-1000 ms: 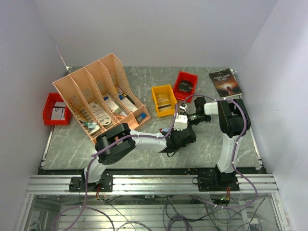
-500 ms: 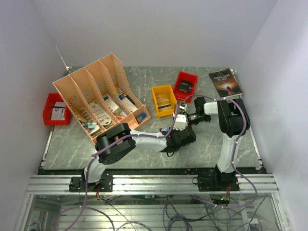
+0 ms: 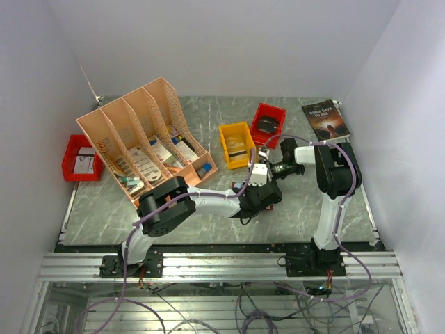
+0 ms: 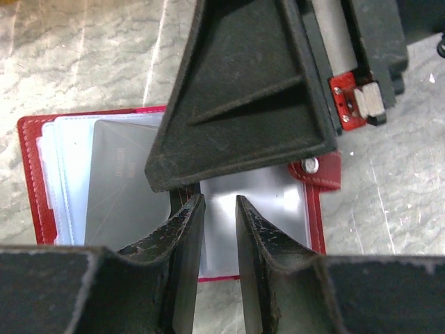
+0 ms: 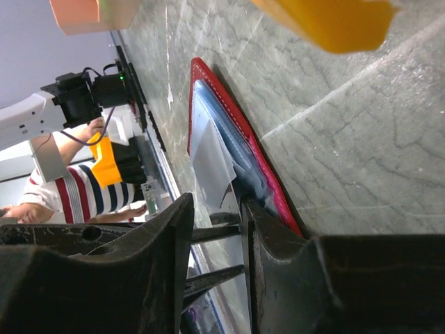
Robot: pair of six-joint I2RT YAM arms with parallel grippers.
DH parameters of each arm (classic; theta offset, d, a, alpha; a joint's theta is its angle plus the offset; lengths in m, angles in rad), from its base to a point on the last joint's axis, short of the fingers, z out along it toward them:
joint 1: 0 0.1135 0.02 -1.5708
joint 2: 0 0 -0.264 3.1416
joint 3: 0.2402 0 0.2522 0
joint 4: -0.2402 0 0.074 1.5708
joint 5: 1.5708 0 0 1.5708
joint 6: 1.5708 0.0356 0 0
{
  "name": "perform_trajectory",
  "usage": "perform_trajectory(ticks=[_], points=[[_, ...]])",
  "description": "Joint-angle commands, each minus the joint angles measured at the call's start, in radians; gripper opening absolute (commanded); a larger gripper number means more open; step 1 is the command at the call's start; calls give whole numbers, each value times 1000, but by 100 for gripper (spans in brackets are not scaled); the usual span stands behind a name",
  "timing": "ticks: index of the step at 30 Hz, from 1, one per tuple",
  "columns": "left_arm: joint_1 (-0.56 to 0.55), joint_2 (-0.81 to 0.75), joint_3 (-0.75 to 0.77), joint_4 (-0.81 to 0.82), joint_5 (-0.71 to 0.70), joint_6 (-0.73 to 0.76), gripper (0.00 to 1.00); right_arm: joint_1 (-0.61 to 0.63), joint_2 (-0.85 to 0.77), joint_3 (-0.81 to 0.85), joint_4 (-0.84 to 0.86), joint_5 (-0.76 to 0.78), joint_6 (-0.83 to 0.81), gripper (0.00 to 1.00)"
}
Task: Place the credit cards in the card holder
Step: Insert the credit card into the card holder.
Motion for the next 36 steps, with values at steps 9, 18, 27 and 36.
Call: perform_trajectory(ticks=[9, 18, 27, 36], points=[[35, 0, -4, 37, -39, -9, 36, -10, -60, 32, -22, 101, -68, 37], [54, 0, -7, 63, -34, 6, 36, -41, -136, 42, -35, 128, -89, 38], [63, -70, -51, 178, 10, 105, 36, -76, -205, 42, -35, 140, -120, 40], [69, -270, -262, 346, 101, 299, 37, -98, -379, -11, 49, 179, -155, 37]])
